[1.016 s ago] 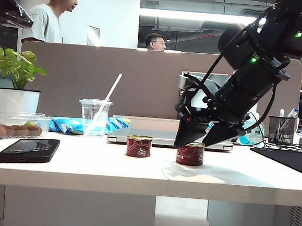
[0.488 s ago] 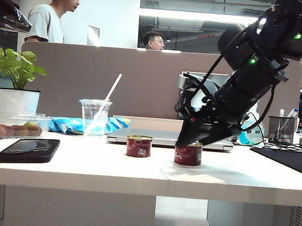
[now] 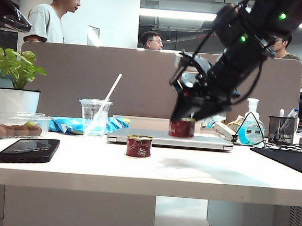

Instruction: Stack a can of tomatoes on the right onto the can of tomatoes on the left.

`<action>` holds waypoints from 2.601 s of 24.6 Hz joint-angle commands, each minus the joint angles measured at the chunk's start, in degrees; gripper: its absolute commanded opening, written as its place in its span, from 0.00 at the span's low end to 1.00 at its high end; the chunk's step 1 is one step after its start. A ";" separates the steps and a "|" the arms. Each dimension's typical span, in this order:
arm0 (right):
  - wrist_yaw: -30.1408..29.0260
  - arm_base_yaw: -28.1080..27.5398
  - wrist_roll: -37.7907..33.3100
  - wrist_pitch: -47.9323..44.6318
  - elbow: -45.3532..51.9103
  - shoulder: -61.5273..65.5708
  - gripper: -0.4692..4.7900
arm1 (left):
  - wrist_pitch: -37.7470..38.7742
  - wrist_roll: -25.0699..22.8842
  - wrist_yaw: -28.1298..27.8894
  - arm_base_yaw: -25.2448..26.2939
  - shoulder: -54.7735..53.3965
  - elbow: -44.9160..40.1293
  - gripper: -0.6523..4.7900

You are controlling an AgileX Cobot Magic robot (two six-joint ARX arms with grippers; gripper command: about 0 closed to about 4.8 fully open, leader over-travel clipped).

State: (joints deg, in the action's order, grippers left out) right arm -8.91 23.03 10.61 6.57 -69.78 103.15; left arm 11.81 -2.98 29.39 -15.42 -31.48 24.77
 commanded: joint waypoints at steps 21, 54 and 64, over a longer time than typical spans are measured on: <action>-1.18 7.41 0.37 -1.79 -12.26 9.99 0.55 | -0.72 -0.28 0.20 -0.02 0.11 0.20 0.11; -1.95 7.34 0.37 0.92 -12.68 10.16 0.94 | -0.70 -3.02 0.17 -0.02 0.09 0.20 0.11; -1.14 7.37 0.39 13.05 -12.59 -5.49 0.09 | -1.84 -3.02 -2.71 -0.02 0.07 0.20 0.11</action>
State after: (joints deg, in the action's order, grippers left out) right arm -10.11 30.28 10.96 17.12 -82.15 99.22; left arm 11.31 -5.78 28.49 -15.40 -31.51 24.77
